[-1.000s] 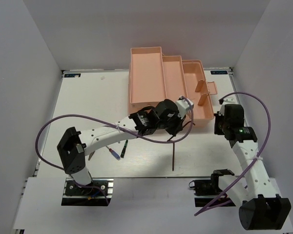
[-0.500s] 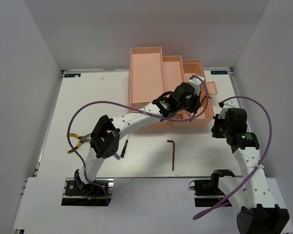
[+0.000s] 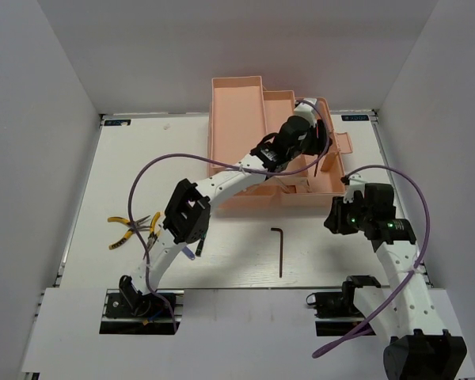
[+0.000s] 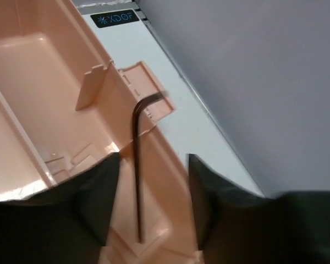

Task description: Sort the tools into containers

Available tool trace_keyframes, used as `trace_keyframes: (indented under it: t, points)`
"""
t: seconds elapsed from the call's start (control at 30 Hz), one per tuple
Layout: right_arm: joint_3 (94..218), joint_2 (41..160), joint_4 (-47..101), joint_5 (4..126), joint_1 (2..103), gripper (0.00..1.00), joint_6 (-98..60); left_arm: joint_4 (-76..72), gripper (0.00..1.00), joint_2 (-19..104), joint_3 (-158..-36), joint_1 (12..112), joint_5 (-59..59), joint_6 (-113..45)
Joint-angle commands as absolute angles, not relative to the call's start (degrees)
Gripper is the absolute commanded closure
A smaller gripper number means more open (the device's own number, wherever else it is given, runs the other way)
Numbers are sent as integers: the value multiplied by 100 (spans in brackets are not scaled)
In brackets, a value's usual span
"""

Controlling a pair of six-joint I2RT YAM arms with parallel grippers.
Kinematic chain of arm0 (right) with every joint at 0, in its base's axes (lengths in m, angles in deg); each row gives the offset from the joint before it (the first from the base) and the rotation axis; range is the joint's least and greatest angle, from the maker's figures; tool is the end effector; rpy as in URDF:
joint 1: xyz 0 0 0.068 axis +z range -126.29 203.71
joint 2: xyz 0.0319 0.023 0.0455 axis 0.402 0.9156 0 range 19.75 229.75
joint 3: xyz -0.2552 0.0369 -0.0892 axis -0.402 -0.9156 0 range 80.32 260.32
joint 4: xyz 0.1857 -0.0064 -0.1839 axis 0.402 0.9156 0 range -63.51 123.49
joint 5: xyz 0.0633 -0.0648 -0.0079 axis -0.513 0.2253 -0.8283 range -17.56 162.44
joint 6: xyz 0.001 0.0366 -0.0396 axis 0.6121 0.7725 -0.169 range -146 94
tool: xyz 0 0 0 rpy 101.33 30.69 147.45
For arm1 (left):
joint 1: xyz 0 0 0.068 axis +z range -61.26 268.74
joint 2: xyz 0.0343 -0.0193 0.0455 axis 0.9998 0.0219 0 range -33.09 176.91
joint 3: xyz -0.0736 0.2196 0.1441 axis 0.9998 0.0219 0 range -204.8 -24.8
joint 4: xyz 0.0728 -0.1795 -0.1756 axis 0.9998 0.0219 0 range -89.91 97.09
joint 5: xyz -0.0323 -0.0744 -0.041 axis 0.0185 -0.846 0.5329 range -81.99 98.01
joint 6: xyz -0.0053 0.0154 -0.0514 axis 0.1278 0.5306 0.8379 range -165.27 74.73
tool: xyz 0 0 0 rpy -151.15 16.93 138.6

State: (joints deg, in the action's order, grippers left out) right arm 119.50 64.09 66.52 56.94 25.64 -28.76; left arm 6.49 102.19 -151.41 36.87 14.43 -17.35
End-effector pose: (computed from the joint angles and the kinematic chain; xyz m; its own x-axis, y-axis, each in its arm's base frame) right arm 0.1564 0.0148 0.2589 -0.6975 -0.0701 -0.7131 -0.2548 0.9544 0.1554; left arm 0.3516 -0.4415 0.2932 -0.4767 -0.1464 -0.8668 0.5567 0.7129 -0.4266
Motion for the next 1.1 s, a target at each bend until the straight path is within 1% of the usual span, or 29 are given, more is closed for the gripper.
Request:
trace_keyframes:
  t: [0.0, 0.07, 0.17, 0.23, 0.27, 0.3, 0.37, 0.4, 0.43, 0.47, 0.5, 0.53, 0.57, 0.6, 0.63, 0.67, 0.7, 0.73, 0.77, 0.8, 0.83, 0.93, 1.07]
  points:
    - [11865, 6545, 6438, 5188, 2555, 62, -2969, 607, 33, 10174, -15514, 3724, 1443, -1618]
    - [11777, 6633, 6350, 4881, 2581, 62, -2969, 607, 20, 10095, -15514, 3724, 1443, -1688]
    - [11680, 6852, 6165, 4355, 2608, 62, -2916, 677, 15, 9824, -15575, 3777, 1443, -1881]
    - [11574, 7045, 6060, 3897, 2660, 62, -2968, 756, 15, 9542, -15437, 3777, 1749, -2276]
    - [11548, 7203, 6051, 3609, 2721, 64, -2969, 861, 15, 9341, -15314, 3777, 1942, -2434]
    - [11504, 7275, 6007, 3553, 2800, 68, -2969, 862, 19, 8843, -15121, 3725, 2361, -2740]
    - [11495, 7600, 5902, 3579, 3081, 69, -2890, 923, 32, 8173, -14200, 3724, 2838, -2988]
    - [11513, 7679, 5875, 3649, 3169, 69, -2881, 845, 58, 7387, -13317, 3672, 3293, -3207]
    - [11539, 7836, 5849, 3710, 3257, 69, -2846, 775, 70, 6970, -12847, 3671, 3515, -3287]
    - [11583, 7994, 5753, 3885, 3450, 69, -2724, 722, 78, 6548, -12373, 3671, 3917, -3288]
    - [11618, 8048, 5700, 4070, 3652, 69, -2671, 721, 86, 6135, -11916, 3671, 4069, -3349]
    - [11644, 8197, 5647, 4237, 3741, 69, -2653, 721, 86, 5722, -11050, 3671, 4192, -3289]
    - [11662, 8320, 5464, 4325, 3950, 69, -2478, 1017, 84, 4952, -10649, 3671, 4481, -3219]
    - [11662, 8365, 5418, 4587, 4179, 69, -2381, 1246, 72, 4587, -10280, 3671, 4632, -3096]
    - [11706, 8478, 5322, 4694, 4364, 67, -2310, 1501, 61, 4262, -9589, 3671, 4720, -2764]
    - [11732, 8584, 5225, 4817, 4470, 67, -2240, 1773, 50, 3937, -9277, 3671, 4912, -2561]
    - [11733, 8637, 5137, 4879, 4741, 67, -2170, 2385, 41, 3403, -9005, 3671, 5010, -2324]
    - [11776, 8751, 5084, 5098, 4804, 67, -2117, 2696, 30, 3162, -8532, 3671, 5063, -1860]
    - [11776, 8839, 5006, 5143, 4883, 66, -2073, 2995, 28, 2951, -8336, 3671, 5116, -1603]
    - [11803, 8970, 4918, 5300, 5137, 66, -1942, 3563, 28, 2749, -8021, 3671, 5186, -1331]
    - [11846, 9032, 4873, 5398, 5235, 61, -1906, 3804, 22, 2364, -7878, 3671, 5187, -1076]
    - [11943, 9428, 4680, 5722, 5551, 60, -1695, 4166, 21, 1756, -7386, 3671, 5082, -503]
    - [11900, 9683, 4434, 6172, 5789, 60, -1414, 4430, 20, 1552, -6955, 3671, 5029, 164]
